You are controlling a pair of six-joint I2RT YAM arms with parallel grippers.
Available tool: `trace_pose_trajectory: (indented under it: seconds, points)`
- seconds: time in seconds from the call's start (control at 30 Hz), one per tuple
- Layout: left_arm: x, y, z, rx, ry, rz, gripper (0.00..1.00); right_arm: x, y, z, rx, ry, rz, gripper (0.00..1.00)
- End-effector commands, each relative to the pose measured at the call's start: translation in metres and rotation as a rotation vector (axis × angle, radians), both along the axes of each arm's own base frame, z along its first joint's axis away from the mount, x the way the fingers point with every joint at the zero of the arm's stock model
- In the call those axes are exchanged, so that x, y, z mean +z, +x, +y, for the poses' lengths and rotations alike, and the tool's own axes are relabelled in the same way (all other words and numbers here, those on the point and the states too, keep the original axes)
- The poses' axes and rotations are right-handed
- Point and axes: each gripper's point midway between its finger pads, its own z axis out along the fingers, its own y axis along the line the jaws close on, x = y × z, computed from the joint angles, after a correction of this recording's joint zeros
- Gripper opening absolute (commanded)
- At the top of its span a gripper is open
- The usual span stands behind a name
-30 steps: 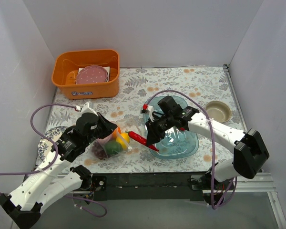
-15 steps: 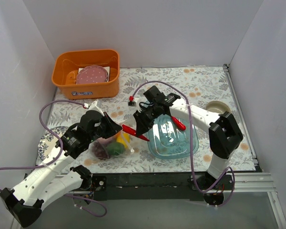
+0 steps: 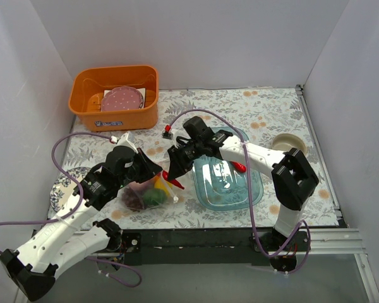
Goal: Place the food in the zip-top bag and seal the zipper
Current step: Place the fake vegetable in the zipper food storage bag.
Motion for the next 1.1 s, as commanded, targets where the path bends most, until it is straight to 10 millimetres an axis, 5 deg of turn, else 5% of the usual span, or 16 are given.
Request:
trace_pose_trajectory:
  seconds: [0.0, 0.27, 0.47, 0.73, 0.9, 1.07]
  points:
    - [0.018, 0.001, -0.005, -0.014, -0.045, -0.042, 0.0, 0.011, 0.008, 0.021, -0.069, 0.087, -0.006, 0.05]
    - [0.025, 0.002, 0.002, 0.027, -0.052, -0.059, 0.01, -0.003, 0.023, 0.04, -0.192, 0.096, -0.011, 0.06]
    - [0.033, 0.004, 0.012, 0.075, -0.052, -0.084, 0.01, -0.009, 0.006, 0.05, -0.176, 0.095, -0.018, 0.13]
    - [0.038, 0.003, 0.026, 0.144, -0.059, -0.107, 0.01, -0.022, -0.007, 0.042, -0.161, 0.023, -0.023, 0.45]
    - [0.039, 0.002, 0.028, 0.152, -0.057, -0.111, 0.02, -0.005, -0.008, 0.033, -0.168, 0.043, -0.062, 0.61]
    - [0.037, 0.002, 0.029, 0.154, -0.054, -0.103, 0.02, 0.009, -0.001, 0.018, -0.212, 0.012, -0.132, 0.63]
